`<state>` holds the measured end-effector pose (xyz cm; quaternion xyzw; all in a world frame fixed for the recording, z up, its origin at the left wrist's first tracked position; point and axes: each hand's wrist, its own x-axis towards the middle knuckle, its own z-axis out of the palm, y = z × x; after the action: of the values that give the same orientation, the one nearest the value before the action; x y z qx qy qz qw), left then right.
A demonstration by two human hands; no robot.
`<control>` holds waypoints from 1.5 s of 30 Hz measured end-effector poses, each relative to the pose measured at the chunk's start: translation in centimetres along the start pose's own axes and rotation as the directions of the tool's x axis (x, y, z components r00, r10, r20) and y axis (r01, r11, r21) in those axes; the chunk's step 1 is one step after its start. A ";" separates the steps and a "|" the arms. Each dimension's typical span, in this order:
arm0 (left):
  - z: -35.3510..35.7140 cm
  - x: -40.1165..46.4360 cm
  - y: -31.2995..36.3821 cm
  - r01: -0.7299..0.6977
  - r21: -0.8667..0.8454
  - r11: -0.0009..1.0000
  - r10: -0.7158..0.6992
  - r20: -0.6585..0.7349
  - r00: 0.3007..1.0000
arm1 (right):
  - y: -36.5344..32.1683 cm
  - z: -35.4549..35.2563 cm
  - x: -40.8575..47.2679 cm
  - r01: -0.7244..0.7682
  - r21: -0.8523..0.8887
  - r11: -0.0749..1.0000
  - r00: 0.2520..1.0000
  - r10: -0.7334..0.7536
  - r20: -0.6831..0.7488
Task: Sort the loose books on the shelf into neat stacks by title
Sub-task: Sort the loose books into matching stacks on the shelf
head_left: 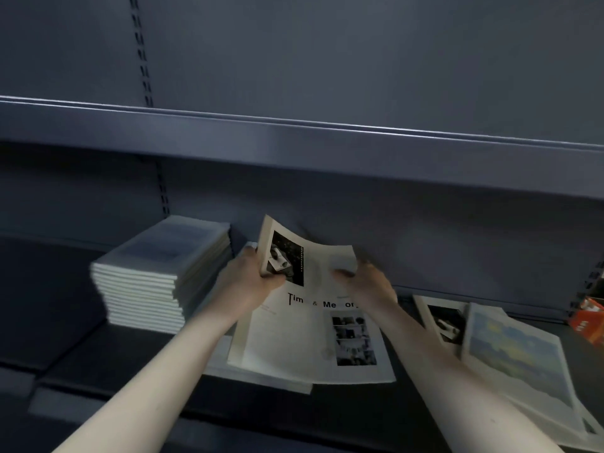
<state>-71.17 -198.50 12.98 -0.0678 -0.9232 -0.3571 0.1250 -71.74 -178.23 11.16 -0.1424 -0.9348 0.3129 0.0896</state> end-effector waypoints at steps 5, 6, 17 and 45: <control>-1.5 -0.4 -2.9 0.040 0.089 0.995 -0.041 0.015 0.999 | -2.4 2.6 -0.4 0.005 -0.140 0.990 0.999 0.002 0.053; -1.6 -0.3 -3.3 0.042 0.119 0.992 -0.045 0.025 0.999 | -2.8 2.9 -0.5 0.003 -0.173 0.985 0.998 0.007 0.060; -0.4 1.2 -5.0 0.066 0.551 0.832 -0.109 0.044 0.993 | -3.9 5.1 -0.6 -0.099 -0.291 0.952 0.995 0.096 -0.024; 3.2 8.1 -8.2 -0.086 0.528 0.845 0.042 0.096 0.995 | -4.7 7.2 3.7 -0.152 -0.266 0.952 0.987 0.130 -0.099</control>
<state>-81.24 -202.09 7.69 -0.0757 -0.9874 -0.0805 0.1135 -78.08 -184.65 8.65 -0.2325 -0.9520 0.1808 0.0839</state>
